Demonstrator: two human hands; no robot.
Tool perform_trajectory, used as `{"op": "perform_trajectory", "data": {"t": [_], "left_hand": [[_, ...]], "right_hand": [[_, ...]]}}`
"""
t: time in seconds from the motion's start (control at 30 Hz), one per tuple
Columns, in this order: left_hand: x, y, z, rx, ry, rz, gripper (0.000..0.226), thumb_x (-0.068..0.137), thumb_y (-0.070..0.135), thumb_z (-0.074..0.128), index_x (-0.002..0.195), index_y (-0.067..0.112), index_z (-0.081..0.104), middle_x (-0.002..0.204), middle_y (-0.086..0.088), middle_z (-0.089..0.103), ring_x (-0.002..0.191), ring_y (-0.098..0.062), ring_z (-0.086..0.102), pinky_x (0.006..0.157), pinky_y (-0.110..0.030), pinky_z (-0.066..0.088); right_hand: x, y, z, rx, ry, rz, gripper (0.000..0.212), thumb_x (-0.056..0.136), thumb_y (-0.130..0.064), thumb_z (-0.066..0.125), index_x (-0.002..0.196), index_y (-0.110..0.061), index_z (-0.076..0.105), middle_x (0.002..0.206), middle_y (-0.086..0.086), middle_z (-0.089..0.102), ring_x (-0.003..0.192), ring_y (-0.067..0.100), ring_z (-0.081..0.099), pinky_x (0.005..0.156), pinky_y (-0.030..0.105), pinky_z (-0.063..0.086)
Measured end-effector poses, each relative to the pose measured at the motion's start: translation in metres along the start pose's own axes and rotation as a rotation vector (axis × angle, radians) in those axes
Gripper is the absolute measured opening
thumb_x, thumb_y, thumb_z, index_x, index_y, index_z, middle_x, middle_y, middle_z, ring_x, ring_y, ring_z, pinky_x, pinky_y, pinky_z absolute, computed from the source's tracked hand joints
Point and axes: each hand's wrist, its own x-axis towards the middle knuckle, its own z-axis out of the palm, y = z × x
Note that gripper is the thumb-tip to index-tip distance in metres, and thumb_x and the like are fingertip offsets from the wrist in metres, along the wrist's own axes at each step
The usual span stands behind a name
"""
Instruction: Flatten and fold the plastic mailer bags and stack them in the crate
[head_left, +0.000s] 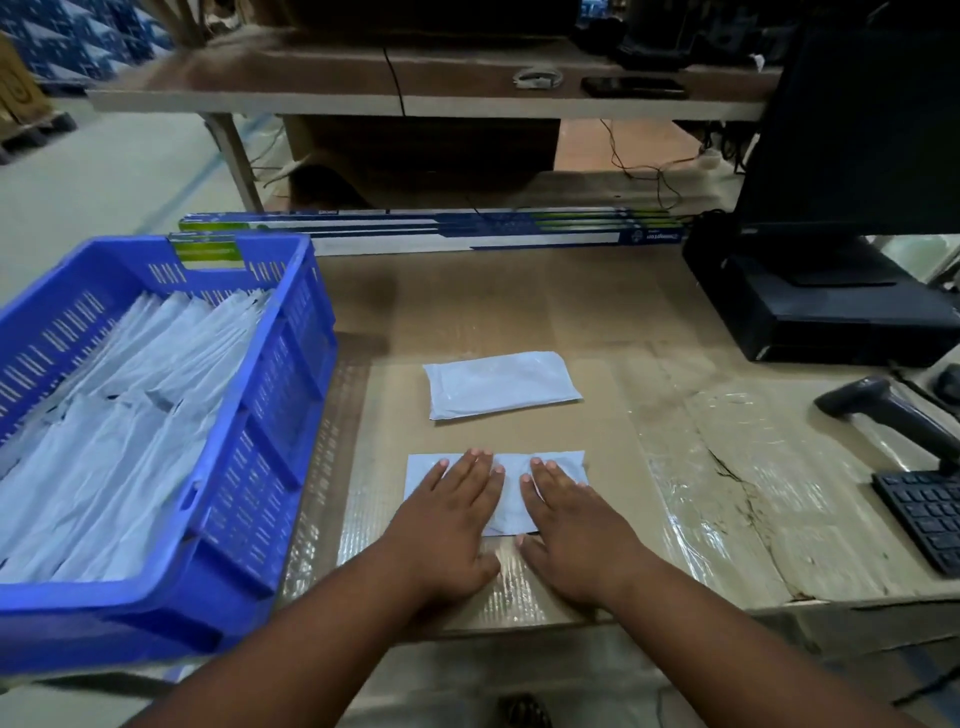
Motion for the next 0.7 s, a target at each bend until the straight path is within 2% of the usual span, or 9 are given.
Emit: {"op": "perform_trajectory", "data": {"t": [0.07,0.13,0.2,0.27,0.33,0.4,0.53,0.63,0.7], "left_hand": [[-0.006,-0.005,0.017,-0.022,0.014,-0.03,0.102,0.086,0.065,0.027,0.169,0.017,-0.007,0.174,-0.005,-0.022,0.161,-0.02,-0.022,0.132,-0.047,-0.005],[-0.008,-0.005,0.026,-0.045,0.053,-0.037,0.099,0.089,0.061,0.032,0.17,0.014,-0.001,0.175,-0.006,-0.017,0.163,-0.024,-0.016,0.13,-0.048,-0.003],[-0.006,-0.004,0.026,-0.044,0.057,-0.043,0.098,0.089,0.061,0.027,0.17,0.013,-0.001,0.174,-0.006,-0.016,0.163,-0.024,-0.015,0.131,-0.047,-0.008],[-0.005,-0.003,0.024,-0.048,0.07,-0.05,0.096,0.089,0.061,0.02,0.17,0.013,-0.002,0.175,-0.006,-0.015,0.162,-0.021,-0.018,0.132,-0.046,-0.008],[-0.008,-0.007,0.022,-0.053,0.086,-0.042,0.092,0.092,0.06,0.017,0.17,0.013,0.001,0.177,-0.006,-0.011,0.163,-0.019,-0.016,0.132,-0.045,-0.004],[-0.011,-0.017,0.023,-0.013,0.083,-0.05,0.091,0.094,0.059,0.018,0.17,0.012,0.005,0.177,-0.009,-0.008,0.164,-0.021,-0.011,0.133,-0.046,-0.003],[-0.034,-0.034,0.026,-0.003,0.117,-0.105,0.094,0.094,0.062,0.03,0.17,0.012,0.006,0.176,-0.009,-0.009,0.164,-0.023,-0.01,0.133,-0.046,-0.002],[-0.042,-0.034,0.031,-0.029,0.128,-0.117,0.09,0.097,0.061,0.027,0.17,0.013,0.001,0.174,-0.008,-0.016,0.163,-0.023,-0.015,0.131,-0.044,-0.005],[-0.042,-0.036,0.03,-0.04,0.167,-0.107,0.085,0.099,0.057,0.03,0.169,0.012,0.014,0.175,-0.009,-0.003,0.164,-0.026,0.0,0.129,-0.043,-0.002]], "right_hand": [[0.003,-0.005,-0.011,-0.083,0.096,-0.013,0.09,0.091,-0.066,0.027,0.163,-0.011,0.036,0.171,0.014,0.027,0.156,0.032,0.031,0.125,0.046,0.031],[0.007,-0.01,-0.018,-0.115,0.22,-0.03,0.075,0.092,-0.064,0.042,0.144,-0.012,0.059,0.148,0.012,0.057,0.133,0.033,0.056,0.113,0.045,0.044],[0.011,-0.014,-0.016,-0.042,0.306,-0.071,0.074,0.097,-0.063,0.04,0.151,-0.014,0.051,0.156,0.009,0.049,0.143,0.032,0.046,0.121,0.045,0.036],[0.016,-0.021,-0.005,0.047,0.234,-0.101,0.082,0.103,-0.067,0.022,0.169,-0.018,0.016,0.177,0.003,0.003,0.163,0.024,0.002,0.131,0.048,0.009],[0.019,-0.032,0.012,0.048,0.148,-0.084,0.086,0.101,-0.074,0.003,0.169,-0.021,-0.002,0.174,-0.001,-0.018,0.161,0.019,-0.019,0.13,0.052,-0.006],[0.018,-0.037,0.021,0.03,0.156,-0.061,0.089,0.1,-0.076,0.002,0.169,-0.021,0.002,0.175,0.002,-0.014,0.162,0.023,-0.015,0.127,0.054,-0.008],[0.024,-0.034,0.008,-0.046,0.015,-0.023,0.092,0.094,-0.08,-0.005,0.167,-0.026,-0.015,0.172,-0.001,-0.029,0.159,0.021,-0.027,0.128,0.054,-0.012],[0.029,-0.04,-0.011,-0.129,-0.043,-0.031,0.093,0.097,-0.08,0.013,0.169,-0.023,-0.004,0.176,0.004,-0.013,0.163,0.026,-0.011,0.129,0.058,-0.005],[0.032,-0.04,-0.025,-0.142,-0.023,-0.057,0.09,0.097,-0.077,0.019,0.168,-0.022,0.014,0.177,0.005,0.004,0.163,0.025,0.004,0.128,0.058,-0.001]]}}
